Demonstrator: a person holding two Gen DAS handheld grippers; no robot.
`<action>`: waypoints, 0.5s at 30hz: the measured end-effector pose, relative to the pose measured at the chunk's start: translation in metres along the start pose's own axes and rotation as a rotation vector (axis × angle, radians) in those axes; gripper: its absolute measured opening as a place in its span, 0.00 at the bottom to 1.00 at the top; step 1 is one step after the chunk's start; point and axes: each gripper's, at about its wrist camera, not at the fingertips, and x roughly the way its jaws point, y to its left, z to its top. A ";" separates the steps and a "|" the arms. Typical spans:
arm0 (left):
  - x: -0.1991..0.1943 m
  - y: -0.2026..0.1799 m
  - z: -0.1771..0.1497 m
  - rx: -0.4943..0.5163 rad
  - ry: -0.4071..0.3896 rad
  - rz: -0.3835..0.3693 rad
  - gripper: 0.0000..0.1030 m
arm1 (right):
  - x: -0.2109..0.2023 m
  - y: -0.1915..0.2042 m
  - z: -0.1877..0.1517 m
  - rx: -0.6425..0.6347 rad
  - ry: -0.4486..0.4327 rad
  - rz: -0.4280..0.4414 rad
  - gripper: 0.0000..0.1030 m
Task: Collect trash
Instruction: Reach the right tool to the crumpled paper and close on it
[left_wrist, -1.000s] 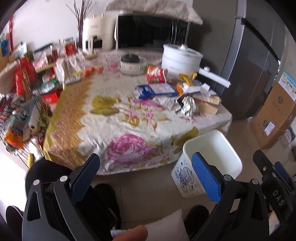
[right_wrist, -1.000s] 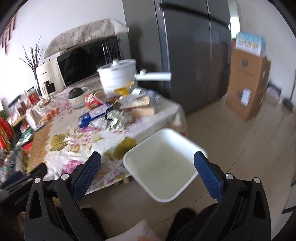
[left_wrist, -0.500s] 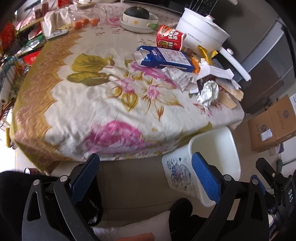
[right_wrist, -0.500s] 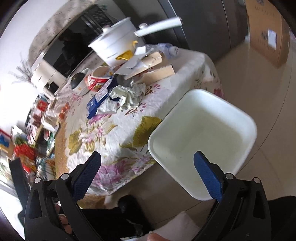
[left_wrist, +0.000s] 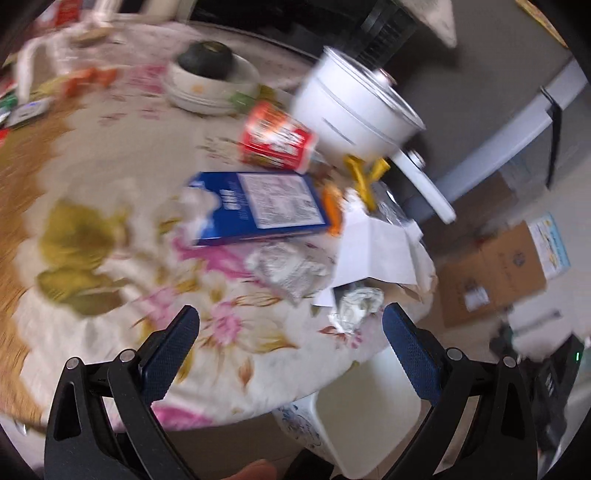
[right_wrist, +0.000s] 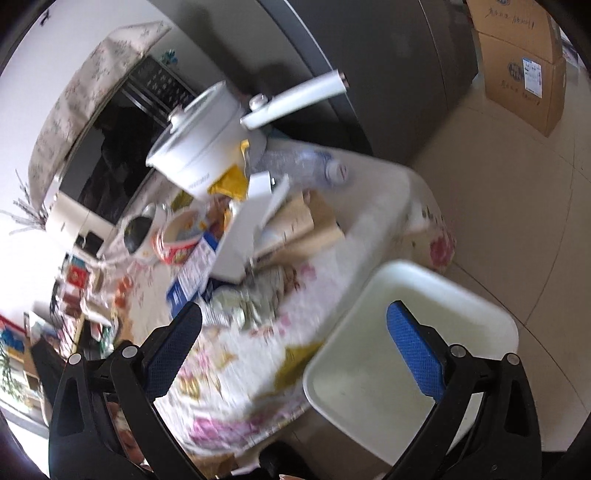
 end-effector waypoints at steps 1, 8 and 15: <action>0.009 -0.006 0.004 0.051 0.037 -0.020 0.94 | 0.003 -0.001 0.005 0.006 -0.007 0.003 0.93; 0.043 -0.080 -0.008 0.477 0.037 0.103 0.94 | 0.042 -0.052 0.024 0.188 0.045 -0.006 0.93; 0.081 -0.109 -0.014 0.673 -0.018 0.223 0.83 | 0.057 -0.065 0.034 0.219 0.029 -0.016 0.93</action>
